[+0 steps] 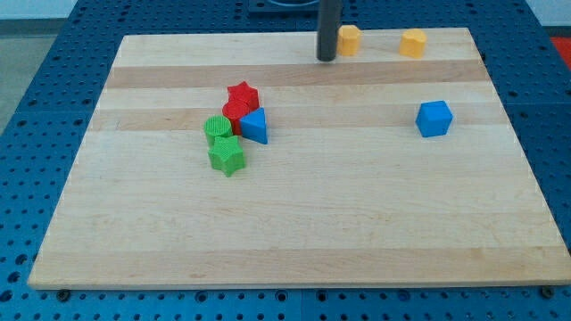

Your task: Push the yellow hexagon to the bottom of the yellow heart

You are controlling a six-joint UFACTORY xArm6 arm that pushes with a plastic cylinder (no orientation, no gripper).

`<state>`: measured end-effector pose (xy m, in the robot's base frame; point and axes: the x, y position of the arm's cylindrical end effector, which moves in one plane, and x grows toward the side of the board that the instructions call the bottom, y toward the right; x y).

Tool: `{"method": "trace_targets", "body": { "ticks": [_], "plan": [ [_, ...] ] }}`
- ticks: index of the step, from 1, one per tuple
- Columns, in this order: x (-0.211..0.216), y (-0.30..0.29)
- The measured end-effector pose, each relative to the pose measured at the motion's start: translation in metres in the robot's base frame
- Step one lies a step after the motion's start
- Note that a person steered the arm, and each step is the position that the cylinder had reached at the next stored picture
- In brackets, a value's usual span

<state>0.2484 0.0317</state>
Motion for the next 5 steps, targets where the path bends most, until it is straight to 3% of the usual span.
{"method": "trace_targets", "body": {
  "ticks": [2,5],
  "plan": [
    [-0.05,0.003],
    [-0.032,0.056]
  ]
}}
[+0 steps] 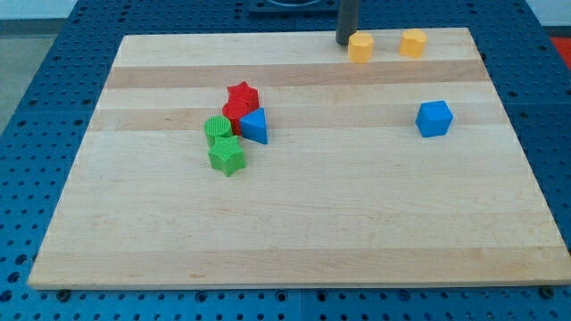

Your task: Push the yellow hexagon to the bottom of the yellow heart

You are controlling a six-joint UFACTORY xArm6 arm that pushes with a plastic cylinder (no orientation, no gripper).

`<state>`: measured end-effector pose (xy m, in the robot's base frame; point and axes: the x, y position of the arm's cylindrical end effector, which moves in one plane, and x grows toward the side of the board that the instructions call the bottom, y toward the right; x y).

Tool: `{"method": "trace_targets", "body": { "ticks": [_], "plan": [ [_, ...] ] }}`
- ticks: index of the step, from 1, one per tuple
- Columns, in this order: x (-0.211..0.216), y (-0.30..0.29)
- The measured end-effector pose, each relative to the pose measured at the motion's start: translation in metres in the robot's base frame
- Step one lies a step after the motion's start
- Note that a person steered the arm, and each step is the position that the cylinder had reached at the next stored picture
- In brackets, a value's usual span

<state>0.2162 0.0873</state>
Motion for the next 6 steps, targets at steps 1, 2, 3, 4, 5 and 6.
{"method": "trace_targets", "body": {
  "ticks": [1,2,3,4,5,6],
  "plan": [
    [0.0,-0.014],
    [0.006,-0.038],
    [0.016,-0.019],
    [0.02,0.019],
    [0.021,0.06],
    [0.021,0.05]
  ]
}}
